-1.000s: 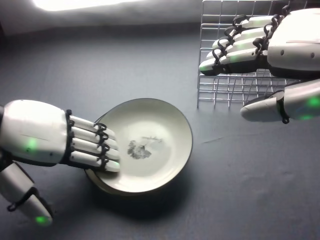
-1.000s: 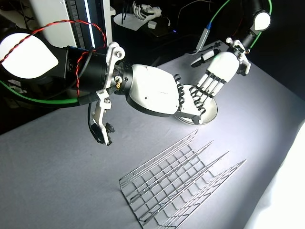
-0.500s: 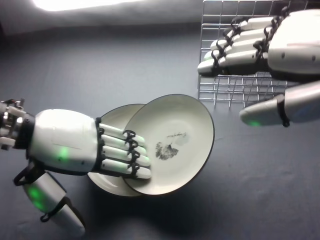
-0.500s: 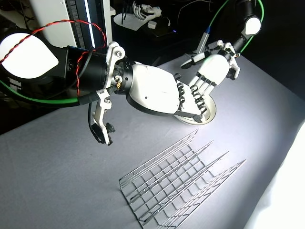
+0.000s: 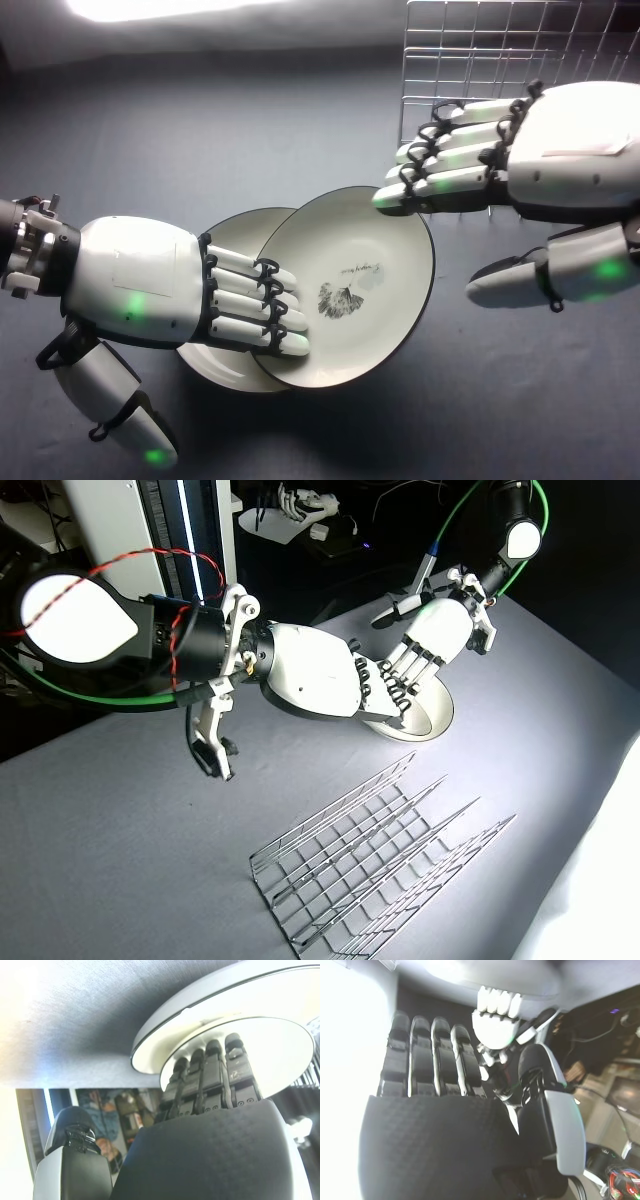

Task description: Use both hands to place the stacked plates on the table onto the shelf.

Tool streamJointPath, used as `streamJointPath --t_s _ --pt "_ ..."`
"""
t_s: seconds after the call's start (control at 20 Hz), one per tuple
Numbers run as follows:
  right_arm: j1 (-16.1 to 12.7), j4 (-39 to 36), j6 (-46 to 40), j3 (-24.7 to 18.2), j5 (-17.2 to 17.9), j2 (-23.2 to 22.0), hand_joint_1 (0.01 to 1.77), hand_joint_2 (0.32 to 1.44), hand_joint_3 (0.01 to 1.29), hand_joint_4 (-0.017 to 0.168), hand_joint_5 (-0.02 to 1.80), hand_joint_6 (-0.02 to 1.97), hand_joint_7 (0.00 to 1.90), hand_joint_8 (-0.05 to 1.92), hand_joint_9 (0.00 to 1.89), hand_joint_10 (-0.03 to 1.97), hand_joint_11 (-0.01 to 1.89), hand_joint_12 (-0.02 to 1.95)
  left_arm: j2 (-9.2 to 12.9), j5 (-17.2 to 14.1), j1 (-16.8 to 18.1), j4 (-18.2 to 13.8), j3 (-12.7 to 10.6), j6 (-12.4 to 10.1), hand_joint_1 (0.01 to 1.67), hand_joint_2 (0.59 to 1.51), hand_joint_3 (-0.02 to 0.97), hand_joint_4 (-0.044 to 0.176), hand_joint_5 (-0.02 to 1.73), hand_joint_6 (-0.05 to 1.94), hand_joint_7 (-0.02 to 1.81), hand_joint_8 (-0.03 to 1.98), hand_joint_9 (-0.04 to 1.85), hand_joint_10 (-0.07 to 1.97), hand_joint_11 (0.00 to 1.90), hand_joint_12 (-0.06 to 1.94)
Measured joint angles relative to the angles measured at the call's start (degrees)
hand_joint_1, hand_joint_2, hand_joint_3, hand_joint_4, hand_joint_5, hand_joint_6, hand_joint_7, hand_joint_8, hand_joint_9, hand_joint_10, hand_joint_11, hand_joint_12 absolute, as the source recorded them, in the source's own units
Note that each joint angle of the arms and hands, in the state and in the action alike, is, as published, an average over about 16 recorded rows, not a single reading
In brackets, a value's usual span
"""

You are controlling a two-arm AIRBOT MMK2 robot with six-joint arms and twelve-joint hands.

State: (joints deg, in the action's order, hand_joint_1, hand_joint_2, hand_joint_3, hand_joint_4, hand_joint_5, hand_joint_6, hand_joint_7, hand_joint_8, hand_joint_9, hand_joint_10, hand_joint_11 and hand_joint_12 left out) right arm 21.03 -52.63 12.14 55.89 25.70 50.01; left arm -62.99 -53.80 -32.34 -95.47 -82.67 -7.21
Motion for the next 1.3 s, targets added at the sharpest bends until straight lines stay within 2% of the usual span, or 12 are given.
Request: streamJointPath --t_s 0.3,0.85,1.05,1.3 --pt "0.7 0.0 0.0 0.0 0.5 1.6 0.47 1.19 0.01 -0.003 0.13 0.02 0.12 0.01 0.1 0.02 0.02 0.37 -0.1 0.0 0.0 0.0 0.0 -0.1 0.01 1.069 0.001 -0.007 0.04 -0.03 0.01 -0.02 0.05 0.01 0.03 0.01" --pt "0.7 0.1 0.0 0.0 0.6 2.2 0.96 0.91 0.02 -0.005 0.05 0.02 0.03 0.01 0.03 0.02 0.02 0.5 -0.1 0.0 0.0 0.1 0.0 -0.2 0.01 1.077 0.001 -0.007 0.04 -0.03 0.01 -0.02 0.05 0.01 0.03 0.03" --pt "0.7 0.1 0.0 0.0 0.6 2.2 1.03 0.87 0.02 -0.005 0.06 0.02 0.03 0.01 0.04 0.02 0.02 0.56 -0.1 0.0 0.0 0.1 -0.1 -0.2 0.01 1.077 0.001 -0.008 0.04 -0.03 0.01 -0.02 0.05 0.01 0.02 0.03" --pt "0.7 0.1 0.0 0.0 0.6 2.2 1.05 0.87 0.02 -0.005 0.09 0.02 0.06 0.01 0.06 0.02 0.02 0.6 -0.1 0.0 0.0 0.1 -0.1 -0.3 0.01 1.078 0.001 -0.008 0.04 -0.03 0.01 -0.02 0.05 0.01 0.02 0.04"
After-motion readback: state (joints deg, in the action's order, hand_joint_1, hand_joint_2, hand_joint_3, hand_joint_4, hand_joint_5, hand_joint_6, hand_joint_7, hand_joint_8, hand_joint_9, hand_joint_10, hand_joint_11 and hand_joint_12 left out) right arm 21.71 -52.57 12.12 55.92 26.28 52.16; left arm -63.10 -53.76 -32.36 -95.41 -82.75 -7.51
